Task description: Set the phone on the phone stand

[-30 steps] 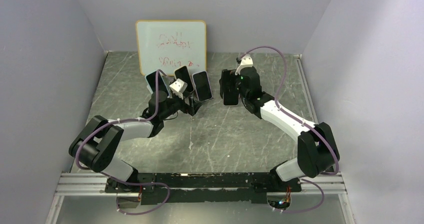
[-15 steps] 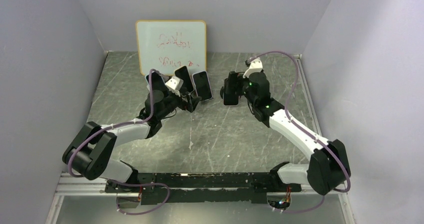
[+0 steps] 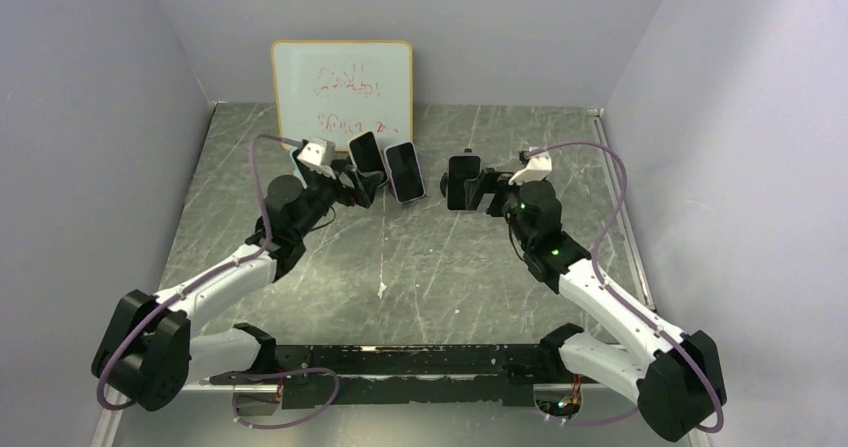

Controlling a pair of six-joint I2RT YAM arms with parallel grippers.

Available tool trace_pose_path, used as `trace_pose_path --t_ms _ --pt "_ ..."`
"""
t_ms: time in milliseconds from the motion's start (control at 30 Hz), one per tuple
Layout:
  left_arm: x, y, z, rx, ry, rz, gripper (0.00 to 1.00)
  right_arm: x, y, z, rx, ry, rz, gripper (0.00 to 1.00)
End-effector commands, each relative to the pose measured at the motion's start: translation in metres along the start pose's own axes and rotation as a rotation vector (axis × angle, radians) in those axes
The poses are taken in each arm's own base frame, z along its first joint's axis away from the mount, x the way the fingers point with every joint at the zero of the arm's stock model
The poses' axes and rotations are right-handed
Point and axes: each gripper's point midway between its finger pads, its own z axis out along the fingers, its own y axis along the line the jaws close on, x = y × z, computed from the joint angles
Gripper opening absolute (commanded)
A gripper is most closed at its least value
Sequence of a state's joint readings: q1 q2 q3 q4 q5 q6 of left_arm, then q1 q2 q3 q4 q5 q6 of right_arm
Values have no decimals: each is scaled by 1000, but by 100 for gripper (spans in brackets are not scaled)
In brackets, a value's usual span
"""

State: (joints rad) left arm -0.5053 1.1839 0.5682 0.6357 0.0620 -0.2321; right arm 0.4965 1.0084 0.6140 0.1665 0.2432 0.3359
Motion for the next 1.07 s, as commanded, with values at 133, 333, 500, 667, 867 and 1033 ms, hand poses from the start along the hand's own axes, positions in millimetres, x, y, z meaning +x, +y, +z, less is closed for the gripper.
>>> trace_pose_path --t_ms 133,333,500,667,867,1033 --pt "-45 15 -16 -67 -26 -116 97 -21 0 -23 -10 -77 105 100" --pt "-58 30 -37 -155 -45 -73 97 -28 -2 -34 -25 -138 113 100" --pt "-72 26 -49 -154 -59 -62 97 -29 -2 -33 -15 -134 129 100" --pt "-81 24 -60 -153 -65 -19 98 -31 -5 -34 1 -141 127 100" --pt "-93 29 -68 -194 -73 33 98 -29 -8 -33 20 -127 129 100" --pt "-95 28 -70 -191 -78 36 98 -33 -13 -35 37 -163 143 100"
